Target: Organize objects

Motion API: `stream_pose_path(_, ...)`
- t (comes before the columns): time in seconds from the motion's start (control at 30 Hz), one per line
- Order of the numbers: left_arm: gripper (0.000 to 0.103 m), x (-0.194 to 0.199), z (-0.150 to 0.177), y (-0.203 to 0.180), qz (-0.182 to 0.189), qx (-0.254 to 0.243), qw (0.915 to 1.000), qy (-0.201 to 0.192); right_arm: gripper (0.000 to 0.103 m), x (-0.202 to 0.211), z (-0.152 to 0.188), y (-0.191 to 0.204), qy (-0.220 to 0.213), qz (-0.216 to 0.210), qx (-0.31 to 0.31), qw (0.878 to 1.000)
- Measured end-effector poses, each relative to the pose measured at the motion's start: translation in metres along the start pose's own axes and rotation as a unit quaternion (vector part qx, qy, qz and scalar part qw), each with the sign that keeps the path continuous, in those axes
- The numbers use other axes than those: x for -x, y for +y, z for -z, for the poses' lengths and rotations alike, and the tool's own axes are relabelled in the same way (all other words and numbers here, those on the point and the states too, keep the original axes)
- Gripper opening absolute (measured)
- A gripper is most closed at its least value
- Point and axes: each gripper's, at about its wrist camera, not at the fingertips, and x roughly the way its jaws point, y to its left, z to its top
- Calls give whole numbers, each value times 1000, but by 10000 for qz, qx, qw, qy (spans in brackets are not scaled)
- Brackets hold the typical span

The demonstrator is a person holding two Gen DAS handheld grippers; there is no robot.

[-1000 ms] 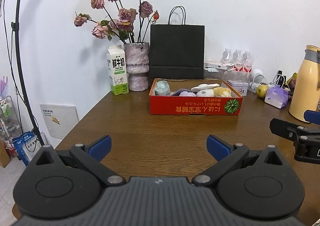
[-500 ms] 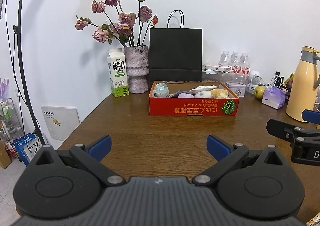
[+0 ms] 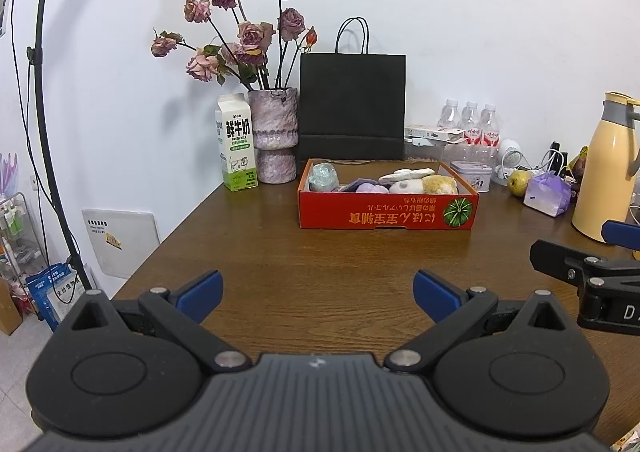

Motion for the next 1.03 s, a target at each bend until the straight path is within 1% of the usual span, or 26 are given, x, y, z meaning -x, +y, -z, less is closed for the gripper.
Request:
stream_pose_path(0.77,103,-1,0,-5,154,-48,9999,38,103,-1,1,0,5,-1,1,10000)
stream_pose_path(0.9,103,-3,0,-6,247,-29,9996,118,103,-3,4,-1,15,-11,-8,10000)
stream_pose_path(1.03,103,-6,2,-8,207,-94,9997,118,103,-5,9,-2,36,-18,-7,10000)
